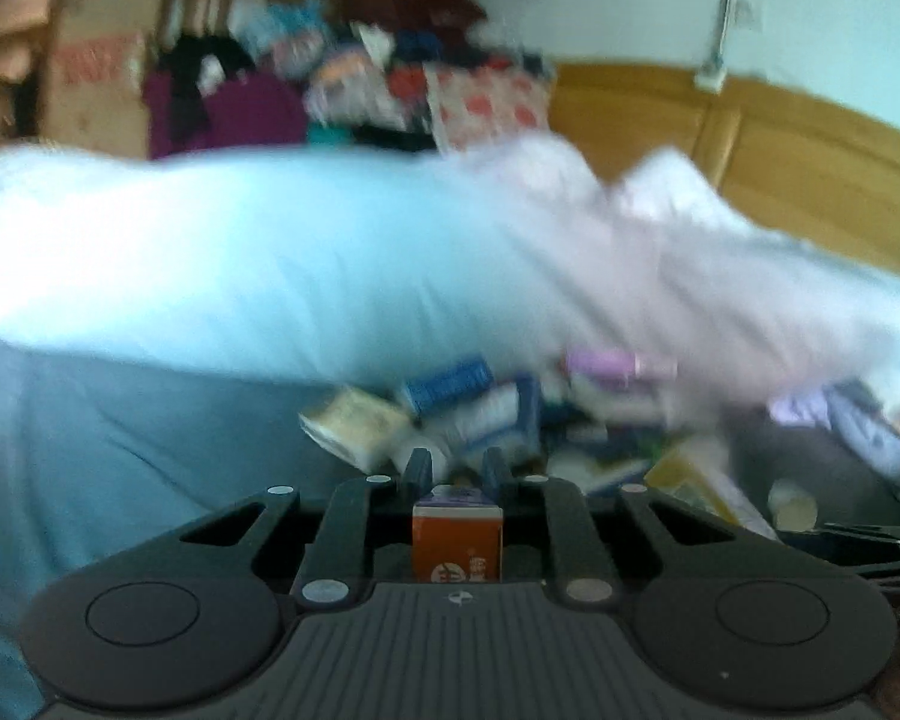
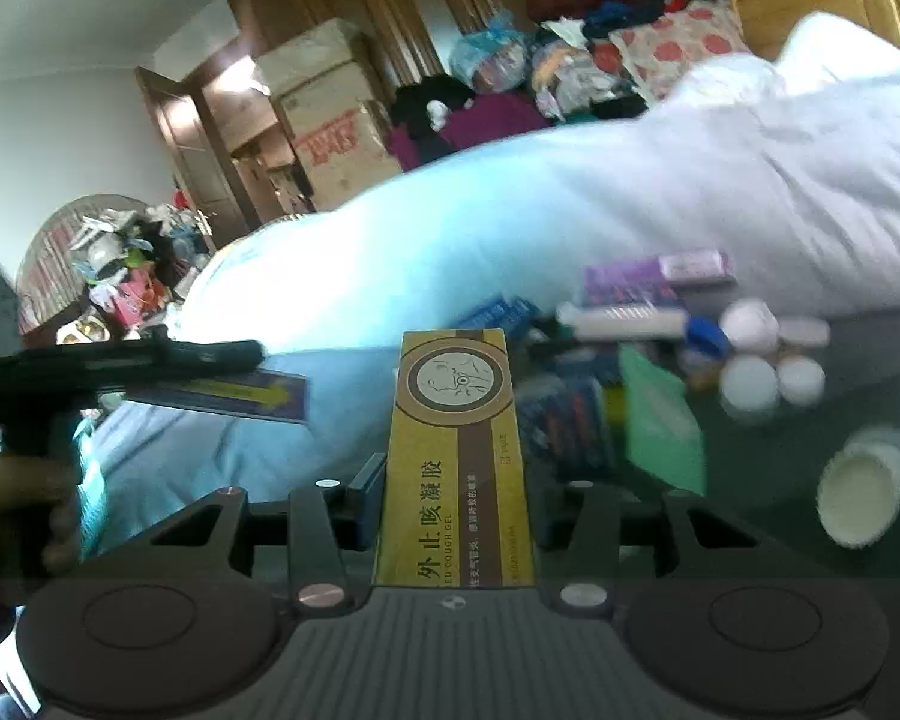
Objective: Organize objects
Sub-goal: 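Grasp a yellow medicine box with the right gripper while the left grasps a small orange box, then carry both boxes over the blue basket and open both grippers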
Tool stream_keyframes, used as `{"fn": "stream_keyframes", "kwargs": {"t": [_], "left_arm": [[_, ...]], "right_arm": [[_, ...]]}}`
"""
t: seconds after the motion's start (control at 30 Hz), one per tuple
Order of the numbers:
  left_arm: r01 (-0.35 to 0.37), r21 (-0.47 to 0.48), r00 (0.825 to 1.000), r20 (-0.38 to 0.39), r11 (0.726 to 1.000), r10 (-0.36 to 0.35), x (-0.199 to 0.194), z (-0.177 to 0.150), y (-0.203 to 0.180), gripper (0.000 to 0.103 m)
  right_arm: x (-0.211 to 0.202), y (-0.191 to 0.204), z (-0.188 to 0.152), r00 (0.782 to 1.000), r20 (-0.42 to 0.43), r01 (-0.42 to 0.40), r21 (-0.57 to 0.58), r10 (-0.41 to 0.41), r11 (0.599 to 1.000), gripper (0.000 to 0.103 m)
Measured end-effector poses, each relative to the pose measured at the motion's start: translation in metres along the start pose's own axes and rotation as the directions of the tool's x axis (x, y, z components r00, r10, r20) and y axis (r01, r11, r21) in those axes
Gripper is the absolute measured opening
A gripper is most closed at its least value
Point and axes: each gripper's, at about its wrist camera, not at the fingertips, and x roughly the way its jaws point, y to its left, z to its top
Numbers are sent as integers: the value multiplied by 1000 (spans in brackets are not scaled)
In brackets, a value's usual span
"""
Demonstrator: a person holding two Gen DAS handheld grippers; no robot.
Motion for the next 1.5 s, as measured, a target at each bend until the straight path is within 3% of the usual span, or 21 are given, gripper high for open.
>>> {"fn": "stream_keyframes", "kwargs": {"t": [0.13,0.23,0.33,0.47,0.7,0.8,0.9,1.1,1.5], "left_arm": [[-74,-7,994,84,997,75,-59,15,6,20],[-144,-36,980,135,989,148,-104,22,20,20],[-235,-70,955,170,969,244,-149,27,39,20],[-358,-157,902,196,921,384,-207,32,78,20],[-541,-255,791,170,801,588,-294,27,147,20],[-583,-284,758,147,761,636,-320,23,175,20],[-608,-311,735,126,730,666,-347,14,200,20],[-633,-342,715,87,695,694,-367,-1,233,20],[-625,-358,730,47,694,682,-365,-21,263,20]], "right_arm": [[-17,36,21,997,46,-58,-58,61,997,48],[-22,71,38,991,61,-112,-95,118,989,48],[-22,117,60,978,70,-183,-145,195,972,48],[-17,196,91,945,54,-301,-238,322,924,48],[-3,343,119,866,-51,-482,-347,497,804,48],[7,399,116,837,-130,-539,-357,531,763,48],[18,443,106,815,-202,-578,-356,543,735,48],[30,495,85,795,-285,-606,-348,536,715,48],[77,513,58,799,-332,-598,-348,501,722,48]]}}
